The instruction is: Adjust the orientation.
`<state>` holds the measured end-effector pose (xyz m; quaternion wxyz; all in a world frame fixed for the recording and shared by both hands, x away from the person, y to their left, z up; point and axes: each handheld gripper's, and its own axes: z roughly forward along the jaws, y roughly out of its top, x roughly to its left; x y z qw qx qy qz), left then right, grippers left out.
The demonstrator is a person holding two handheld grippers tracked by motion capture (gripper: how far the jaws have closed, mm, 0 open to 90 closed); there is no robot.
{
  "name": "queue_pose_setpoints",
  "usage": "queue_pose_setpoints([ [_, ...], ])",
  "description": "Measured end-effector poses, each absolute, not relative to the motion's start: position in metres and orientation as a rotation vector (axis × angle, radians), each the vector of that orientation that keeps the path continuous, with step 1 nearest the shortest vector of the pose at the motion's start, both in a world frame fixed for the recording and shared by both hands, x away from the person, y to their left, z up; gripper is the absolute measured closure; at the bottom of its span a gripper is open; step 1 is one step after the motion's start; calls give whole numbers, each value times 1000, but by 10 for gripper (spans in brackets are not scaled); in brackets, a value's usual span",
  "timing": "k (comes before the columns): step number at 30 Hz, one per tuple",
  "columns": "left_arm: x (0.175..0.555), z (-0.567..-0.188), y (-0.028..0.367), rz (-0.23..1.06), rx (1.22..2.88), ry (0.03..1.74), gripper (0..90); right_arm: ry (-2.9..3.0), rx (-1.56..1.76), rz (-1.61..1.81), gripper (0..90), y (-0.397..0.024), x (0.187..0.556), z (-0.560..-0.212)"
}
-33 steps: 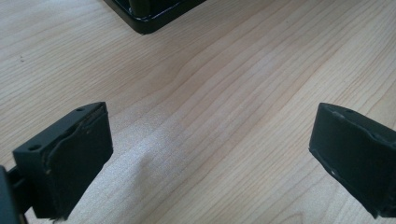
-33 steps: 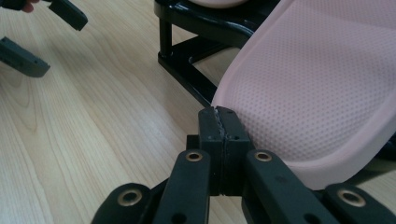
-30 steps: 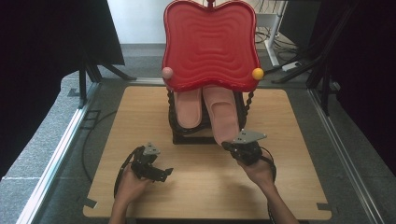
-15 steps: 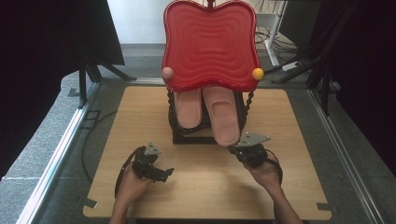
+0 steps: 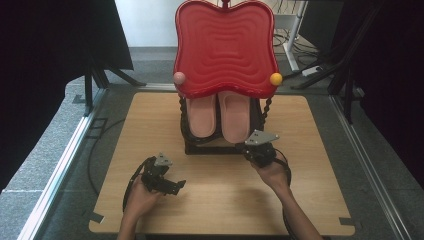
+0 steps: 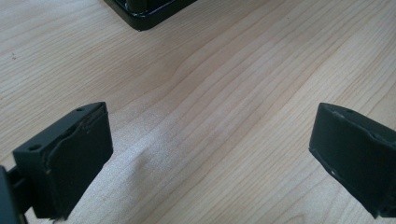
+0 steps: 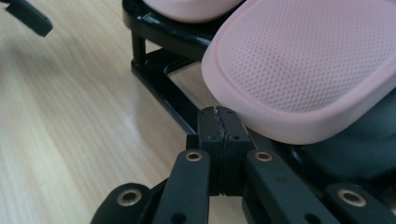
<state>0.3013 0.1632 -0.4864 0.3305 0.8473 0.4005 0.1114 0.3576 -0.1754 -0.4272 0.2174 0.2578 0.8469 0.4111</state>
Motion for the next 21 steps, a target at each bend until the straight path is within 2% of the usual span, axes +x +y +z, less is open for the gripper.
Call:
queue_pose_setpoints([
  [11,301,-486,165,295,2214,1047,0,2367,773,1179,895,-167,379,-428],
  [17,301,-485,166,298,2210,1047,0,2380,789,1212,819,-170,374,-424],
  [21,301,-485,165,297,2208,1047,0,2389,785,1211,703,-171,368,-422],
])
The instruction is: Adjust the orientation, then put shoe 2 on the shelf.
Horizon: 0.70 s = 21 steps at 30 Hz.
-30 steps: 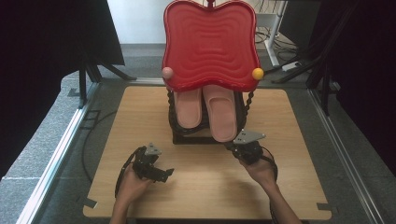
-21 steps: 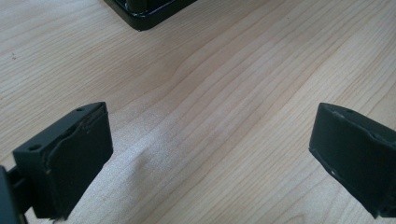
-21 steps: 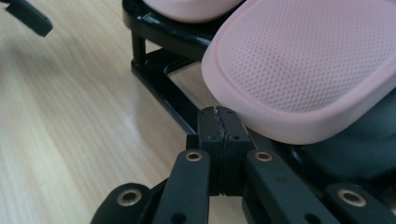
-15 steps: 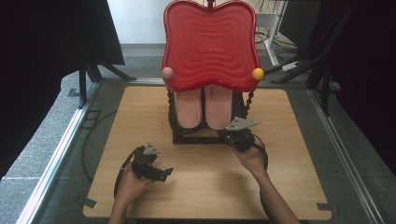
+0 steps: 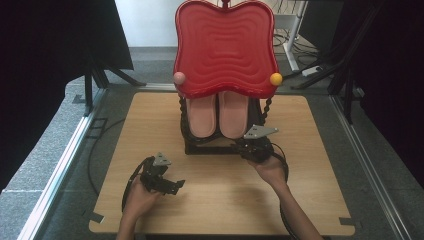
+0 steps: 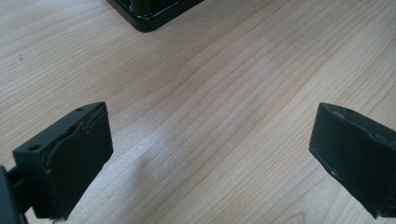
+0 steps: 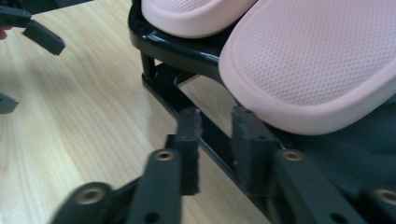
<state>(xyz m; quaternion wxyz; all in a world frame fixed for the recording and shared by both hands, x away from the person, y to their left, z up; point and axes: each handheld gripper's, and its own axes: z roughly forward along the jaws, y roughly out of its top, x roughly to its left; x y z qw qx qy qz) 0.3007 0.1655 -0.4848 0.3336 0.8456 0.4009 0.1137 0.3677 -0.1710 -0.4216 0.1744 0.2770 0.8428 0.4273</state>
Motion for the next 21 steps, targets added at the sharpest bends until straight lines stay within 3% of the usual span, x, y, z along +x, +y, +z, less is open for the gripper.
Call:
queue_pose_setpoints([
  [17,301,-486,164,291,2207,1053,0,2402,809,1205,439,-203,343,-410],
  [21,300,-486,165,293,2205,1055,0,2426,842,1146,333,-213,340,-412],
])
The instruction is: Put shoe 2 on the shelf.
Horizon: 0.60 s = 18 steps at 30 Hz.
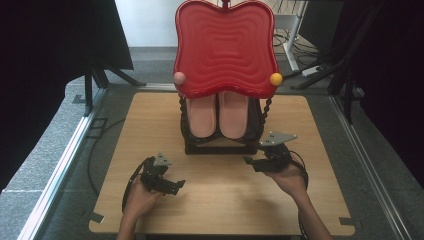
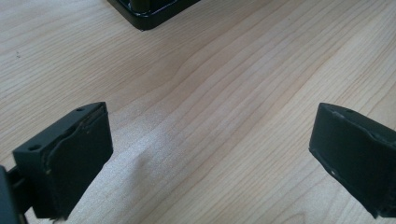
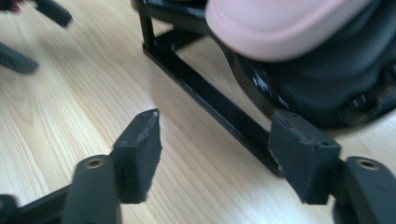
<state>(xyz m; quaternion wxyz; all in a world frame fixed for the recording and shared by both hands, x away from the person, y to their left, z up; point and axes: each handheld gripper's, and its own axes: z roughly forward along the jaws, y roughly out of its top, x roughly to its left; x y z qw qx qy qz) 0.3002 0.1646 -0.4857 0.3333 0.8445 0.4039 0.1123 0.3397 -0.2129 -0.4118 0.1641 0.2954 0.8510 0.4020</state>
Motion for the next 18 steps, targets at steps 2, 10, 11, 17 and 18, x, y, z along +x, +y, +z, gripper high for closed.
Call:
queue_pose_setpoints([
  [2,300,-485,164,292,2207,1050,0,2435,857,1108,273,-217,339,-414],
  [10,300,-487,165,286,2208,1053,0,2403,962,1029,144,-247,333,-415],
  [11,300,-487,165,285,2208,1052,0,2398,970,1027,139,-251,333,-415],
  [17,301,-487,165,281,2205,1053,0,2364,1033,1004,58,-276,329,-415],
  [18,301,-487,165,280,2204,1055,0,2365,1042,996,41,-279,329,-416],
])
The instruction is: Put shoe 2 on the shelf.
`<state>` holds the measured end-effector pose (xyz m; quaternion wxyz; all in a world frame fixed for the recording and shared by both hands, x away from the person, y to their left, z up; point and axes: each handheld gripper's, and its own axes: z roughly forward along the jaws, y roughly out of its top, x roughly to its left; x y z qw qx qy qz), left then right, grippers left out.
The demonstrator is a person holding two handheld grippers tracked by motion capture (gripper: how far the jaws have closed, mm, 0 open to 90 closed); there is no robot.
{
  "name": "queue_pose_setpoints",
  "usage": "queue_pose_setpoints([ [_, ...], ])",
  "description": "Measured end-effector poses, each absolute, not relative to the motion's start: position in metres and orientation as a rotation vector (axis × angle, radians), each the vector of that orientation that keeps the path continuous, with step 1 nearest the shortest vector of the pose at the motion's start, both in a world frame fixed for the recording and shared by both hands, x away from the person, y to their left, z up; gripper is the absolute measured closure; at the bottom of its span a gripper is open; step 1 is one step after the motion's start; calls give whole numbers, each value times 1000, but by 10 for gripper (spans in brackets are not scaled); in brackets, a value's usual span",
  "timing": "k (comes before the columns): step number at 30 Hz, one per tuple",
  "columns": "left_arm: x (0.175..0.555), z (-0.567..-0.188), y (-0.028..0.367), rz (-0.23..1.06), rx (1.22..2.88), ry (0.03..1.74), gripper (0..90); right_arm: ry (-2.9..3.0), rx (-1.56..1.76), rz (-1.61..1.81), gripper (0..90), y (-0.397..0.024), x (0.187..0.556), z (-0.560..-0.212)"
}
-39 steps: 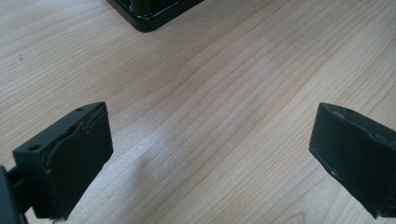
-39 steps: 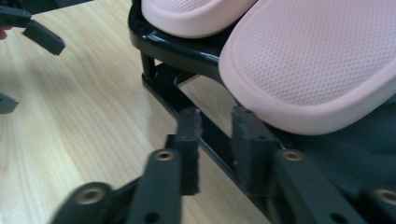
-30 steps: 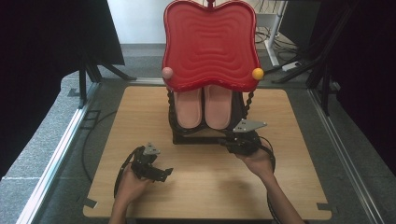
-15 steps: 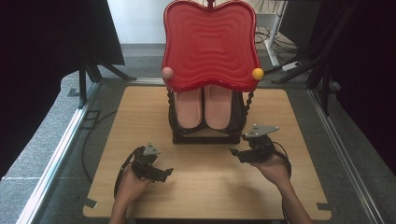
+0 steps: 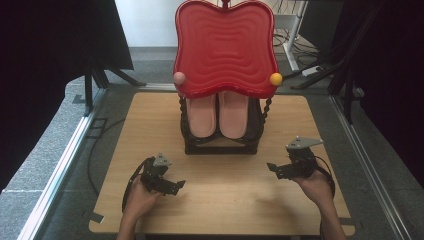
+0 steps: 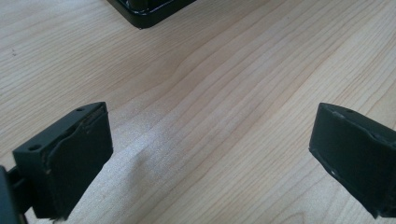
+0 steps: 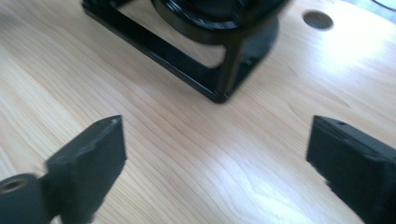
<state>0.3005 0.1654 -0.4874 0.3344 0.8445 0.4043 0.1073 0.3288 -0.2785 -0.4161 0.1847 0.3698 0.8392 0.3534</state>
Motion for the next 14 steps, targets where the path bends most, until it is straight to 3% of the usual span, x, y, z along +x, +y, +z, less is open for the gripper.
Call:
queue_pose_setpoints([
  [14,301,-488,169,275,2196,1067,0,2287,1272,940,12,-327,341,-466],
])
